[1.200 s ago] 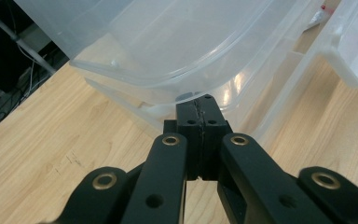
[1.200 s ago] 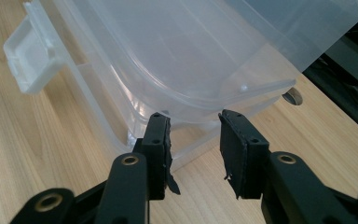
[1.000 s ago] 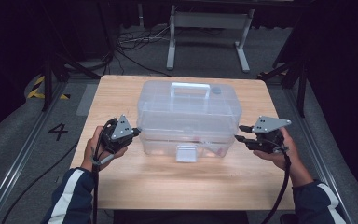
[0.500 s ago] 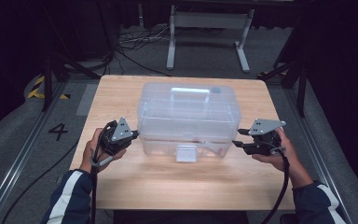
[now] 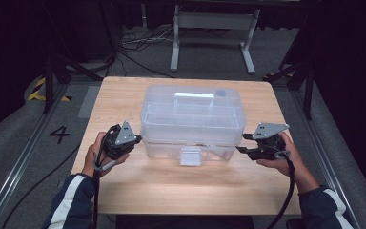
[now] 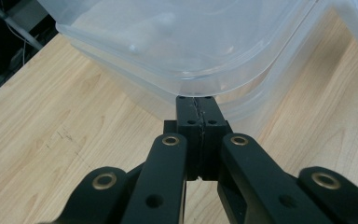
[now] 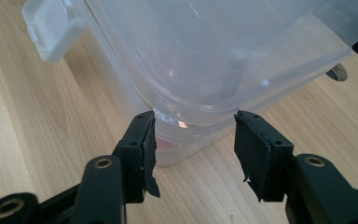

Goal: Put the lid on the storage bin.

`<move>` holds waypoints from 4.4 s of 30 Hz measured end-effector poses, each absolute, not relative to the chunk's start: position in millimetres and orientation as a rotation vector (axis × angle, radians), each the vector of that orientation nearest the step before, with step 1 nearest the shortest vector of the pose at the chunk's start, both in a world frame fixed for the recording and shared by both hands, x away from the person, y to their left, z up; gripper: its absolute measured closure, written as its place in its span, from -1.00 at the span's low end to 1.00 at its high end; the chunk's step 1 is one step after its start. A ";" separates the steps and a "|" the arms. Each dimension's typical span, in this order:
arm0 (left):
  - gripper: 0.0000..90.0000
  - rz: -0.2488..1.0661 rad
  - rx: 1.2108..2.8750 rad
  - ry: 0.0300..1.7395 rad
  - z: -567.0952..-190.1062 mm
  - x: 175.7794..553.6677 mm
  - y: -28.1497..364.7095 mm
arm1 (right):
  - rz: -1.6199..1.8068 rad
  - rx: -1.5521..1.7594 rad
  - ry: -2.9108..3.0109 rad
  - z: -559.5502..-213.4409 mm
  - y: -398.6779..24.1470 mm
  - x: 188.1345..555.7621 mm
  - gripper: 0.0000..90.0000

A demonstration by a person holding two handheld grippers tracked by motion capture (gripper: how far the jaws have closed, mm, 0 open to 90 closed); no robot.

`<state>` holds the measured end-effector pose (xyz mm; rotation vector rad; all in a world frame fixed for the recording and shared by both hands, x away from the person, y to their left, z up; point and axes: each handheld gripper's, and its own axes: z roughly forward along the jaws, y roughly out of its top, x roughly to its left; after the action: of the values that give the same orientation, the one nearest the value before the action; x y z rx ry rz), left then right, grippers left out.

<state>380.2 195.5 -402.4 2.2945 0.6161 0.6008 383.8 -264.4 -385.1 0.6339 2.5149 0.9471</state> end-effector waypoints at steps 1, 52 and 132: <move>1.00 0.605 2.301 0.615 -402.7 380.2 196.0 | 0.946 0.636 2.518 -385.5 -264.3 383.6 0.09; 0.32 0.564 2.299 0.637 -415.7 362.0 210.3 | 0.866 0.570 2.487 -388.1 -270.1 373.3 -0.02; -0.63 0.357 2.200 1.003 -492.6 329.2 311.1 | 1.025 1.159 2.331 -491.4 -399.0 336.5 -0.50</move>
<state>329.2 311.1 -492.6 2.1996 1.0034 0.3572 336.5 -399.0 -491.4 1.1592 2.3311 1.0246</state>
